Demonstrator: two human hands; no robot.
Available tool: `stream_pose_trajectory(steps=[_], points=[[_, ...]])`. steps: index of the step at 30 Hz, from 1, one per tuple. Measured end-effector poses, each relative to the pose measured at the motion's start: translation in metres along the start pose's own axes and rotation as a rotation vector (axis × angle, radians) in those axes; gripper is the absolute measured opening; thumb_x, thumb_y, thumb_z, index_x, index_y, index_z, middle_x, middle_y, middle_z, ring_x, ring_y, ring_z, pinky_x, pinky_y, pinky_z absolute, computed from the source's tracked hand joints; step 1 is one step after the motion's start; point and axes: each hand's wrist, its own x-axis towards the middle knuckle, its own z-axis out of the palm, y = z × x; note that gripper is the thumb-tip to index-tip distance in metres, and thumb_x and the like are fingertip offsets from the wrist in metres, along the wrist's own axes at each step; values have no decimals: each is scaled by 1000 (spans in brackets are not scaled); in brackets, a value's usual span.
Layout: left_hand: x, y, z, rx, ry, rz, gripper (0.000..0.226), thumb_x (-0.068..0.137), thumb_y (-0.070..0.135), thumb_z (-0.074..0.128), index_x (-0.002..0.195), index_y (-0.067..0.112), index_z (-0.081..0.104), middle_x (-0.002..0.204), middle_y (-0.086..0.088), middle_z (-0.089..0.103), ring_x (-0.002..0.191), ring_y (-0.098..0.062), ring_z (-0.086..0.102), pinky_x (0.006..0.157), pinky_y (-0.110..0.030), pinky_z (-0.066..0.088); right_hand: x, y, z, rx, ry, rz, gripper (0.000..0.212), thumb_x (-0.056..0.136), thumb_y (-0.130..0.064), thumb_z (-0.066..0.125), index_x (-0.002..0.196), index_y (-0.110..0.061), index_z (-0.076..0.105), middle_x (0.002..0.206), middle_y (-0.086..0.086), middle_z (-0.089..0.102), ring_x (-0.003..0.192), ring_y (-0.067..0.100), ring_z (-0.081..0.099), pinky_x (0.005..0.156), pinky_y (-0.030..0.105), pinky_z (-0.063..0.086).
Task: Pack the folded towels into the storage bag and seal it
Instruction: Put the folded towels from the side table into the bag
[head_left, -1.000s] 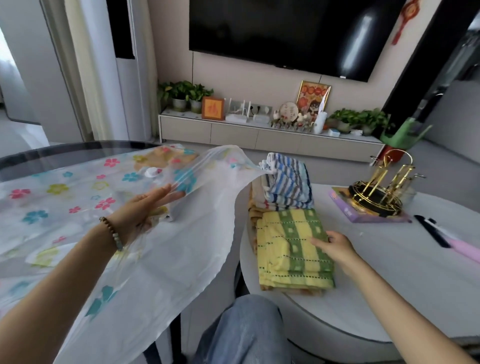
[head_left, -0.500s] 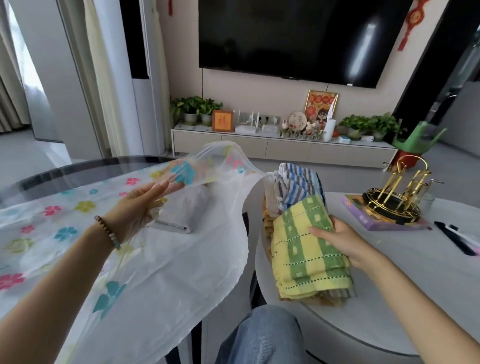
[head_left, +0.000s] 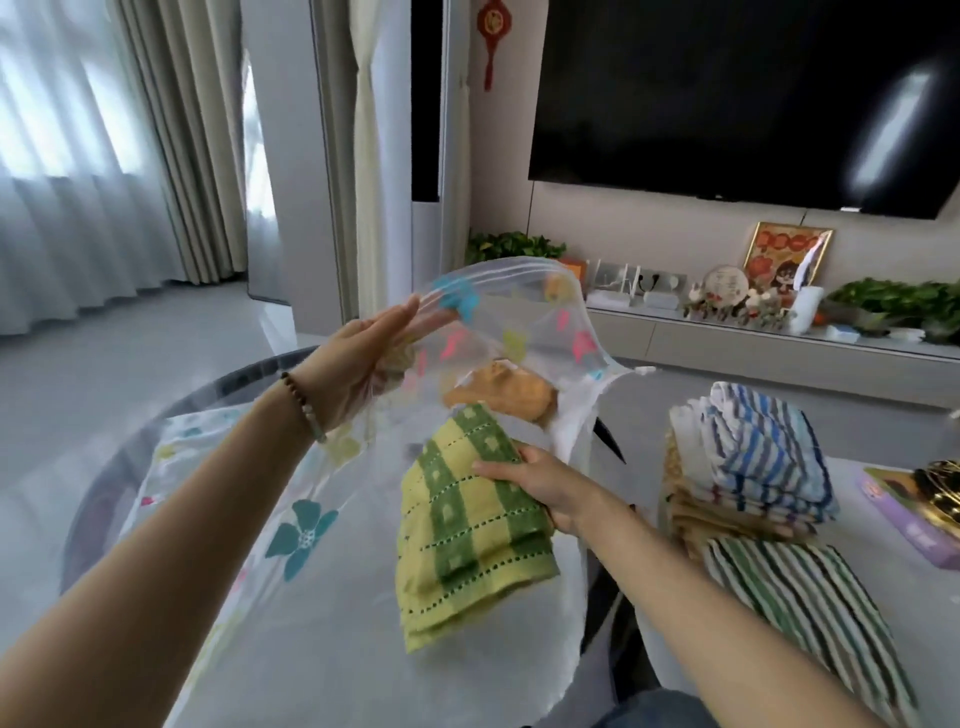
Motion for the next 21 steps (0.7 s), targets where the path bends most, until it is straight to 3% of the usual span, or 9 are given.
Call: stream_pose_trajectory(steps=[4,7,12,14,17,19,21], points=[[-1,14,-8,28,21,38,42,83,44,52,117,21,62,109,14,70,35,2,42,33,-7,34,73,-3,45,189,138,6,37,89,-11,62,125,-4,54,123,22,62,105,35,63,92,48,51],[1,19,-13,16,14,64,33,83,47,53,105,29,71,115,14,68,35,1,39,33,-7,33,116,-7,64,334,285,-56,41,91,-14,61,129,-7,50,127,21,60,114,37,59,97,55,47],[2,23,-17,33,-16,76,30,85,47,50,101,34,72,116,12,68,41,3,44,37,-9,39,150,14,61,438,342,-22,62,86,-9,67,138,-13,34,135,14,53,114,32,58,95,48,50],[3,24,-19,40,-10,75,31,85,48,51,102,32,72,117,12,68,40,2,44,36,-9,38,144,30,55,226,413,-124,74,83,-7,69,141,-13,25,141,14,47,121,30,53,101,46,45],[4,23,-22,35,-15,63,36,82,48,54,107,28,70,109,12,71,36,1,36,33,-8,33,126,64,44,-671,389,-435,81,83,-40,66,149,-23,24,155,12,22,141,27,27,112,41,29],[5,22,-23,15,-29,55,38,83,47,53,110,25,67,92,14,73,35,1,36,33,-7,32,119,87,40,-1213,208,-458,68,84,-68,42,146,-45,23,161,5,1,147,29,5,116,45,15],[6,21,-21,5,-41,58,36,83,45,52,107,25,69,90,14,74,35,2,36,34,-7,33,123,103,37,-1400,90,-354,64,83,-76,22,143,-56,10,161,-3,-15,147,31,-12,116,52,-3]])
